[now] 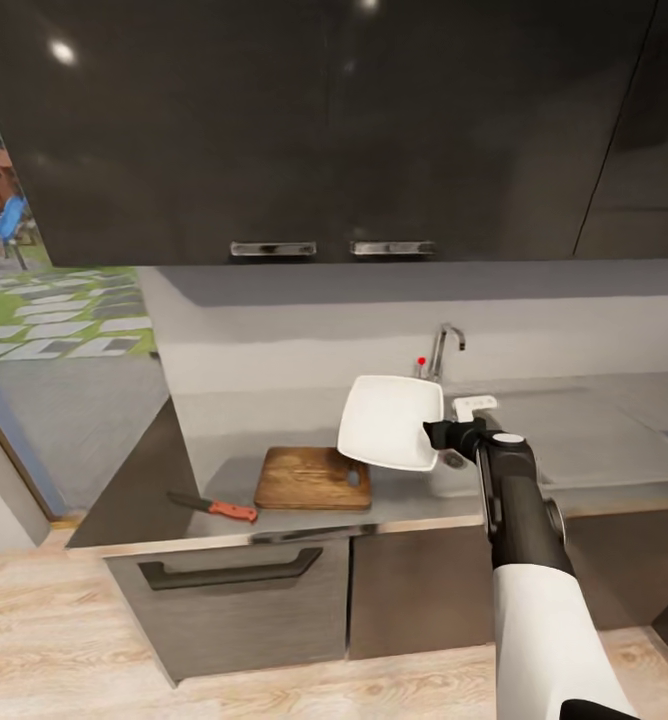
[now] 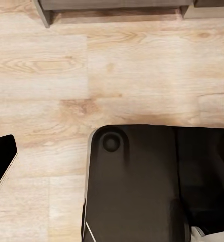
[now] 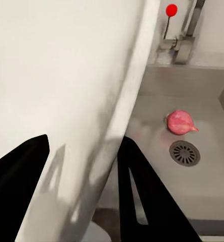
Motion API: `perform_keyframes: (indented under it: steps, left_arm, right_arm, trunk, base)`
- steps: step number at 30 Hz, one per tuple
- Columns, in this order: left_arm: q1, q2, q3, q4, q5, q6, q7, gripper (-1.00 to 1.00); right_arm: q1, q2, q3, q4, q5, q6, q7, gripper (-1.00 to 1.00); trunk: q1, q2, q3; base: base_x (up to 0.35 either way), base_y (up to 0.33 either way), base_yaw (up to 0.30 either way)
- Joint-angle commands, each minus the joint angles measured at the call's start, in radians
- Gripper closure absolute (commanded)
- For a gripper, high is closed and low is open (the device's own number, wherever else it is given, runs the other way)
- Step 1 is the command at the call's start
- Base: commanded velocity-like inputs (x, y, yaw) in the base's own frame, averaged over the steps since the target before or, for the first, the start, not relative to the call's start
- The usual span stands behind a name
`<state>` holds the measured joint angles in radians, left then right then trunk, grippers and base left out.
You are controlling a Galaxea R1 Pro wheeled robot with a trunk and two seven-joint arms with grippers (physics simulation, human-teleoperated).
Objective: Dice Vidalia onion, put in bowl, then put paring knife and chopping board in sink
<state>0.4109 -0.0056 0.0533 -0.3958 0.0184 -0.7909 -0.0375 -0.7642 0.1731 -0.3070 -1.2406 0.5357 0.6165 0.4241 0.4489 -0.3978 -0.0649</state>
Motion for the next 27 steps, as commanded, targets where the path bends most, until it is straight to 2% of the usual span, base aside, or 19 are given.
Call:
perform_keyframes:
  steps: [1, 19, 27]
  left_arm:
    - [0.000, -0.001, 0.003, -0.001, 0.002, -0.001, -0.004, -1.00]
    - [0.000, -0.001, 0.003, -0.001, 0.002, -0.001, -0.004, -1.00]
    - [0.000, -0.001, 0.003, -0.001, 0.002, -0.001, -0.004, -1.00]
  right_arm:
    - [-0.001, 0.001, -0.003, -0.002, 0.010, 0.003, 0.010, 1.00]
    - [0.021, 0.001, 0.000, 0.017, 0.011, 0.005, 0.013, 1.00]
    - [0.023, 0.001, 0.015, 0.033, 0.011, 0.004, 0.014, 1.00]
  trunk:
    - [0.001, -0.002, -0.002]
    - [0.001, -0.002, -0.002]
    - [0.001, -0.002, -0.002]
  base:
    - [0.231, 0.189, 0.000]
    - [0.229, 0.201, 0.000]
    - [0.175, 0.250, 0.000]
